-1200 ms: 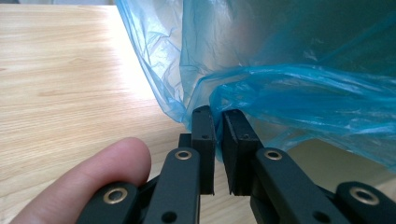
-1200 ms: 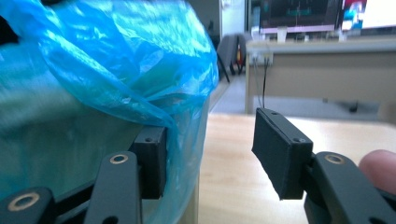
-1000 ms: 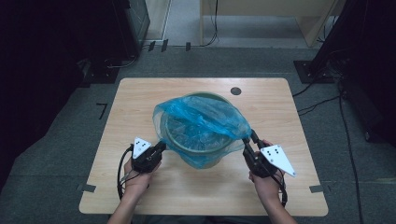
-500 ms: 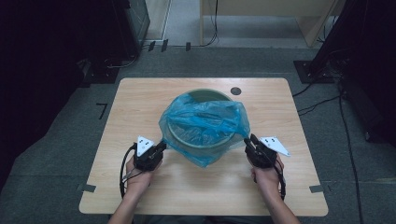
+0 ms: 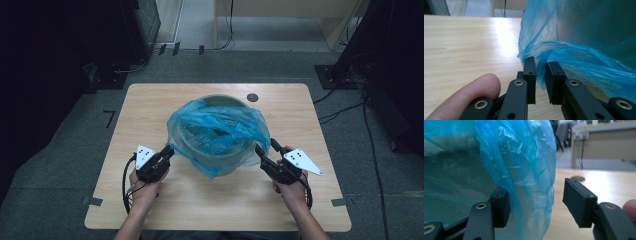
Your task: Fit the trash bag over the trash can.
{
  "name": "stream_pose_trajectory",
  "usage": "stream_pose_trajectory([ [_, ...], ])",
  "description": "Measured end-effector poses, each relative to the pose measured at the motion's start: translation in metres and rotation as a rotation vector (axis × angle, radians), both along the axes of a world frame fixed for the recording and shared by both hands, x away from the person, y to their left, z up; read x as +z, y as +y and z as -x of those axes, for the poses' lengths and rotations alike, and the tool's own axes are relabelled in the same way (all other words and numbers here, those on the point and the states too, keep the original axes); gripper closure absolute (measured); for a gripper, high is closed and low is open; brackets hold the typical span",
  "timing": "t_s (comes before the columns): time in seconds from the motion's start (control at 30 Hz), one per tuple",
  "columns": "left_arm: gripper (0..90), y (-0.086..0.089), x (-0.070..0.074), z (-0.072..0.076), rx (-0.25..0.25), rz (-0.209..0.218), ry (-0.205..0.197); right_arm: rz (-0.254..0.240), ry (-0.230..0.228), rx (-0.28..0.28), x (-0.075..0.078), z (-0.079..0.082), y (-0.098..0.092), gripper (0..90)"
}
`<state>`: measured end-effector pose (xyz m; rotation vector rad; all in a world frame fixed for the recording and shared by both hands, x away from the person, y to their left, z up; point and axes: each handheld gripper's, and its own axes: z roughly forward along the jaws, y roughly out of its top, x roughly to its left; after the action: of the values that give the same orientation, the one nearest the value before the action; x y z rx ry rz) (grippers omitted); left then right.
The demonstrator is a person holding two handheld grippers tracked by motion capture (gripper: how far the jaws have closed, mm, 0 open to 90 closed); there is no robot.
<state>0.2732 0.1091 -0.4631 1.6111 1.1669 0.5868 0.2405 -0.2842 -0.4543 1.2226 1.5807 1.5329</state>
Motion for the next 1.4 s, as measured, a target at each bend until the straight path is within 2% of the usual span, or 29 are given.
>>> stream_pose_trajectory([
  [0.2,76.9,-0.001,0.007,0.002,-0.003,0.019,-0.022,-0.014,-0.073,0.051,0.016,0.009,-0.007,31.1],
  [0.33,75.4,0.000,0.013,0.004,0.000,0.037,-0.047,-0.017,-0.094,0.063,0.023,0.012,-0.008,27.1],
  [0.4,74.7,-0.001,0.017,0.006,-0.002,0.046,-0.061,-0.012,-0.101,0.067,0.027,0.014,-0.007,22.4],
  [0.43,72.1,-0.002,0.021,0.007,-0.011,0.052,-0.076,0.000,-0.111,0.072,0.031,0.016,-0.005,17.9],
  [0.47,70.0,-0.002,0.021,0.007,-0.011,0.052,-0.076,0.000,-0.111,0.072,0.031,0.016,-0.005,17.9],
  [0.53,66.3,-0.003,0.025,0.009,-0.006,0.048,-0.097,0.036,-0.138,0.121,0.038,0.020,-0.006,15.1],
  [0.6,61.8,-0.004,0.026,0.010,-0.006,0.045,-0.102,0.039,-0.153,0.147,0.044,0.022,-0.008,14.6],
  [0.67,57.0,-0.006,0.027,0.008,-0.039,0.054,-0.093,0.034,-0.157,0.169,0.049,0.025,-0.011,14.0],
  [0.7,55.8,-0.006,0.027,0.008,-0.039,0.054,-0.093,0.039,-0.164,0.176,0.051,0.026,-0.012,14.0],
  [0.8,53.3,-0.009,0.027,0.007,-0.054,0.051,-0.094,0.050,-0.171,0.171,0.054,0.027,-0.013,14.3],
  [0.9,51.1,-0.012,0.028,0.006,-0.058,0.054,-0.093,0.045,-0.176,0.131,0.058,0.026,-0.010,16.9],
  [1.13,50.8,-0.019,0.035,0.001,-0.053,0.061,-0.112,0.074,-0.201,0.122,0.068,0.020,0.006,32.4],
  [1.23,50.6,-0.020,0.037,-0.001,-0.055,0.052,-0.116,0.070,-0.221,0.152,0.073,0.017,0.011,39.3],
  [1.33,50.6,-0.020,0.040,-0.003,-0.051,0.055,-0.119,0.079,-0.224,0.180,0.075,0.016,0.016,40.0],
  [1.37,50.5,-0.019,0.041,-0.004,-0.052,0.054,-0.120,0.084,-0.216,0.211,0.075,0.013,0.021,40.3],
  [1.4,50.5,-0.019,0.042,-0.004,-0.050,0.059,-0.121,0.084,-0.216,0.211,0.075,0.013,0.021,40.3],
])
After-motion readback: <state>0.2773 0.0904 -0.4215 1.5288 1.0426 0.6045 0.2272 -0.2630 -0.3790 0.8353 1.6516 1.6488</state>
